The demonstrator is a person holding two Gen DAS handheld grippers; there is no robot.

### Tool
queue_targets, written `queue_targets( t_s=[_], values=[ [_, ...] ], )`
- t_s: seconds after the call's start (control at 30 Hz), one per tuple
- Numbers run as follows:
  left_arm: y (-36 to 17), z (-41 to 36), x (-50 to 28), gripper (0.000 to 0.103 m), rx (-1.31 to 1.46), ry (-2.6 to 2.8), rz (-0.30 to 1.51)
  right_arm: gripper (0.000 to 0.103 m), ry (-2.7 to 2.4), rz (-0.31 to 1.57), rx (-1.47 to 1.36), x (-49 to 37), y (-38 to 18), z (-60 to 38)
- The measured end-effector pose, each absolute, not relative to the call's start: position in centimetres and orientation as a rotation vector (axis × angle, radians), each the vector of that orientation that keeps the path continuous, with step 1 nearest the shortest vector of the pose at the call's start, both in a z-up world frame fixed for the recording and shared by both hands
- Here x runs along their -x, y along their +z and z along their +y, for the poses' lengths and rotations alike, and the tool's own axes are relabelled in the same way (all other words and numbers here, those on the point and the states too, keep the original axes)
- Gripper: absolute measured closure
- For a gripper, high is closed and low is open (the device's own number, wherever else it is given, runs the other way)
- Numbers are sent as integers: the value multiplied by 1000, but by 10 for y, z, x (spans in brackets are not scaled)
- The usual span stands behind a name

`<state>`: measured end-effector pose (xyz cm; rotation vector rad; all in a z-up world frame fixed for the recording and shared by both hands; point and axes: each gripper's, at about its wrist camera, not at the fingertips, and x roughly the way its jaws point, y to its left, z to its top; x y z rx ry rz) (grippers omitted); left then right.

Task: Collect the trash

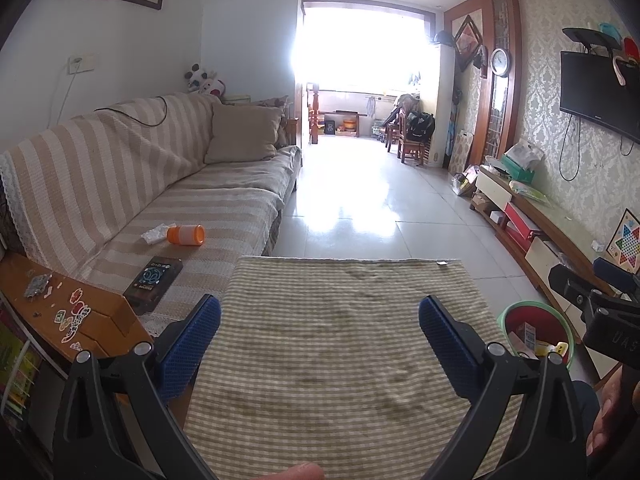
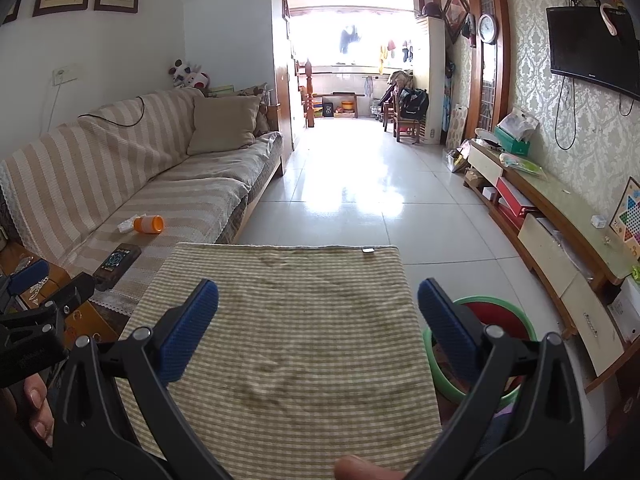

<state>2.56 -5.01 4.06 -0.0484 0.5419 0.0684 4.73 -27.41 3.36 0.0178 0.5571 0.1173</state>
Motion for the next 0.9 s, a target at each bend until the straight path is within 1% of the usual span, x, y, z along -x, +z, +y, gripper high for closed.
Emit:
queue_targets(
  t_s=[0.43,0.6,0.9],
  values=[
    [46,-54,-27,8,49,60,548,5,114,563,-11,-48,33,-276],
    [47,-56,-23,8,38,49,516,5,111,561,-12,-49,32,-277],
    [46,-55,-26,8,36,52,532,5,110,562,-12,-49,31,-276]
  ],
)
